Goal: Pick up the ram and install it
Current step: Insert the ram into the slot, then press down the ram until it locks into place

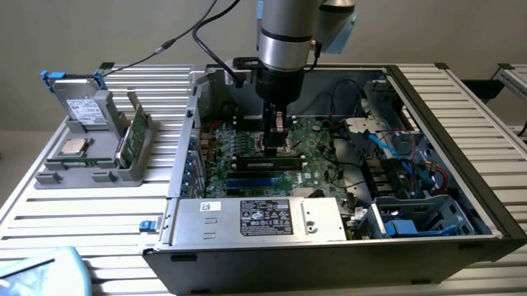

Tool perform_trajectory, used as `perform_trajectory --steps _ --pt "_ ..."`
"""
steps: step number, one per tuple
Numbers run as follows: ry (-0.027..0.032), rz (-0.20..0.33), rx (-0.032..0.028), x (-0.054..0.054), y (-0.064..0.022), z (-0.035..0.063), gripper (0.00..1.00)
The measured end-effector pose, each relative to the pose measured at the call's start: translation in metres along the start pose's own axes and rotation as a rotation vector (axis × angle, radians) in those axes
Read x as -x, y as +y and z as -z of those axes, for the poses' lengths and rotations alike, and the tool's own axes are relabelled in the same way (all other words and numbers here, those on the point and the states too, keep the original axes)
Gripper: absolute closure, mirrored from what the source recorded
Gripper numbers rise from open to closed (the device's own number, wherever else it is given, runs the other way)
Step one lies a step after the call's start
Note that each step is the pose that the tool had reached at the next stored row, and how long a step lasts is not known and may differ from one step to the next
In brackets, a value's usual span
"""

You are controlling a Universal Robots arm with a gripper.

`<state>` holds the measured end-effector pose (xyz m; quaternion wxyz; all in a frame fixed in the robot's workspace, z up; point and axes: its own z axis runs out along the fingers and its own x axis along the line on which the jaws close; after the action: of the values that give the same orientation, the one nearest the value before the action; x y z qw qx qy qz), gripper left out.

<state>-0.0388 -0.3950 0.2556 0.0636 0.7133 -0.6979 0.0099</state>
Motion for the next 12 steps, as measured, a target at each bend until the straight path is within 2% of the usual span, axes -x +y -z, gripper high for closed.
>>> perform_trajectory --steps 2,3,4,5,6,12 --pt "-0.0001 0.0 0.0 0.0 0.0 0.0 0.69" --pt "0.0 0.0 0.0 0.0 0.0 0.0 0.69" --pt "0.0 0.0 0.0 0.0 0.0 0.0 0.81" --pt "0.0 0.0 0.0 0.0 0.0 0.0 0.81" --pt "0.0 0.0 0.0 0.0 0.0 0.0 0.87" --pt "0.0 0.0 0.0 0.0 0.0 0.0 0.89"
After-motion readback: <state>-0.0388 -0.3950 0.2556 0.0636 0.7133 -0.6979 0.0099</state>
